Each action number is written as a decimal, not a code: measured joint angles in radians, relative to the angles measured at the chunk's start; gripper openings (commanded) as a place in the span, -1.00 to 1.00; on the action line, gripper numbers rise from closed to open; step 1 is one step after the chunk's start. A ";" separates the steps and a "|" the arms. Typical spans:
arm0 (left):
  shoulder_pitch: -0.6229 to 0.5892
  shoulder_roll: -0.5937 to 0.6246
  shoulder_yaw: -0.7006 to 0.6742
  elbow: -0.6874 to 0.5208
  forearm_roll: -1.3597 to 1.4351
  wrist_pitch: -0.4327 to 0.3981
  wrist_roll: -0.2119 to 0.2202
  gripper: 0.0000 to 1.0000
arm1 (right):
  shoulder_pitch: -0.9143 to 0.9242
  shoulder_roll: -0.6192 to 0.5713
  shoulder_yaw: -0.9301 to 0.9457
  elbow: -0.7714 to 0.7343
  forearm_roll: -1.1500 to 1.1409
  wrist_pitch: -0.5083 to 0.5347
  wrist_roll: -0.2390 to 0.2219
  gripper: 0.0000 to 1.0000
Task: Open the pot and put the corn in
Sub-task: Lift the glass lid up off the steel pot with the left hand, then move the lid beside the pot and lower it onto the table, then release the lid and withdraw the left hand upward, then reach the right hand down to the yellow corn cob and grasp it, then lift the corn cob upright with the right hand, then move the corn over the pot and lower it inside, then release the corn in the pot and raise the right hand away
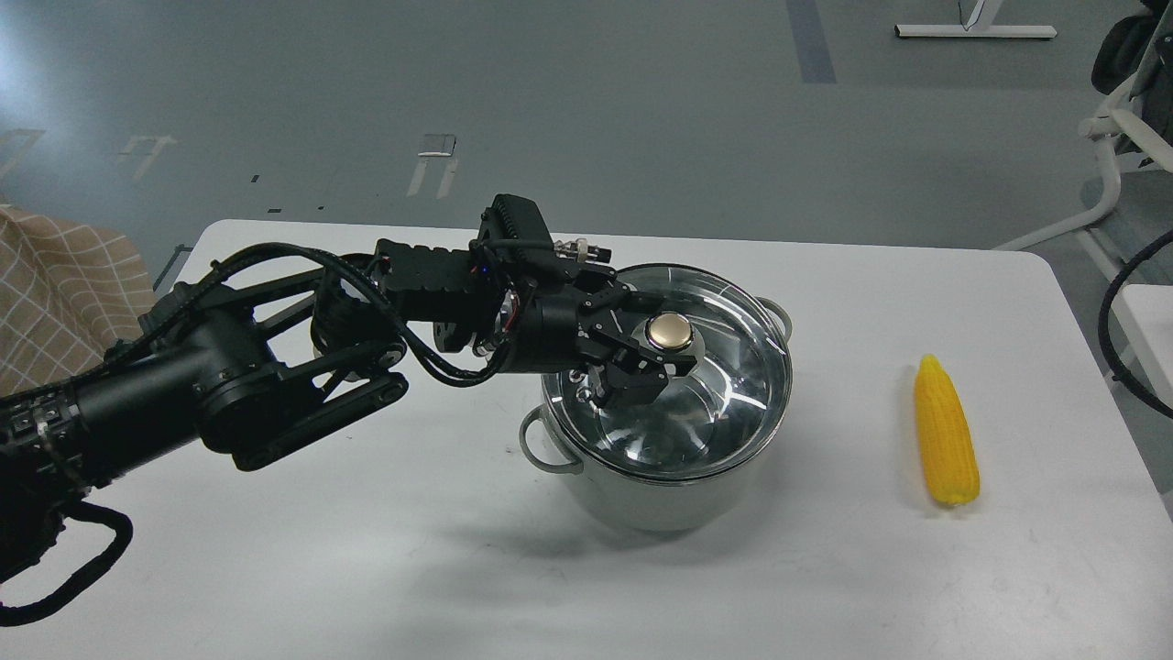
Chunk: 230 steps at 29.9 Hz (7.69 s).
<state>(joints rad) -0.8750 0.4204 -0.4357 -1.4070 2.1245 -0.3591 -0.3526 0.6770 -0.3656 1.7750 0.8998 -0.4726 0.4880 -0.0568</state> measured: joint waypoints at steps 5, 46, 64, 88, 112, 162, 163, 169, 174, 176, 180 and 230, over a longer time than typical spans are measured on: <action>0.002 -0.001 0.000 0.000 0.000 0.000 0.002 -0.20 | -0.003 -0.001 0.000 -0.001 0.000 0.000 0.000 1.00; 0.382 0.726 -0.153 0.026 -0.326 0.208 -0.076 -0.38 | -0.038 0.011 -0.002 -0.007 0.005 0.001 0.002 1.00; 0.555 0.566 -0.153 0.291 -0.324 0.377 -0.081 -0.30 | -0.057 0.011 -0.021 0.027 0.005 0.001 0.000 1.00; 0.461 0.552 -0.214 0.318 -0.500 0.388 -0.106 0.75 | -0.107 -0.148 -0.185 0.090 -0.131 0.001 -0.002 1.00; -0.062 0.182 -0.409 0.640 -1.986 0.024 -0.101 0.95 | -0.299 -0.534 -0.619 0.525 -1.117 0.001 0.061 1.00; -0.067 0.055 -0.524 0.628 -1.991 -0.001 -0.094 0.95 | -0.333 -0.238 -0.629 0.477 -1.381 -0.072 -0.097 -0.91; -0.067 0.056 -0.524 0.627 -1.991 -0.002 -0.094 0.95 | -0.314 -0.236 -0.610 0.492 -1.381 -0.072 -0.097 -0.91; -0.068 0.052 -0.524 0.626 -1.991 0.004 -0.093 0.95 | -0.257 -0.155 -0.606 0.617 -1.381 -0.067 -0.097 -0.91; -0.068 0.049 -0.522 0.626 -1.988 0.006 -0.092 0.95 | -0.246 -0.069 -0.705 0.731 -1.377 -0.065 -0.097 -0.79; -0.069 0.049 -0.521 0.626 -1.987 0.006 -0.092 0.95 | -0.249 -0.049 -0.747 0.762 -1.374 -0.063 -0.096 -0.79; -0.070 0.052 -0.520 0.626 -1.987 0.000 -0.092 0.95 | -0.252 -0.033 -0.851 0.780 -1.372 -0.061 -0.095 -0.57; -0.023 0.095 -0.505 0.655 -1.984 -0.052 -0.090 0.95 | 0.291 0.239 -0.224 0.157 -0.743 -0.176 -0.082 1.00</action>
<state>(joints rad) -0.8985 0.5155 -0.9407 -0.7515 0.1409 -0.4112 -0.4427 0.9681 -0.1262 1.5506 1.0571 -1.2155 0.3120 -0.1393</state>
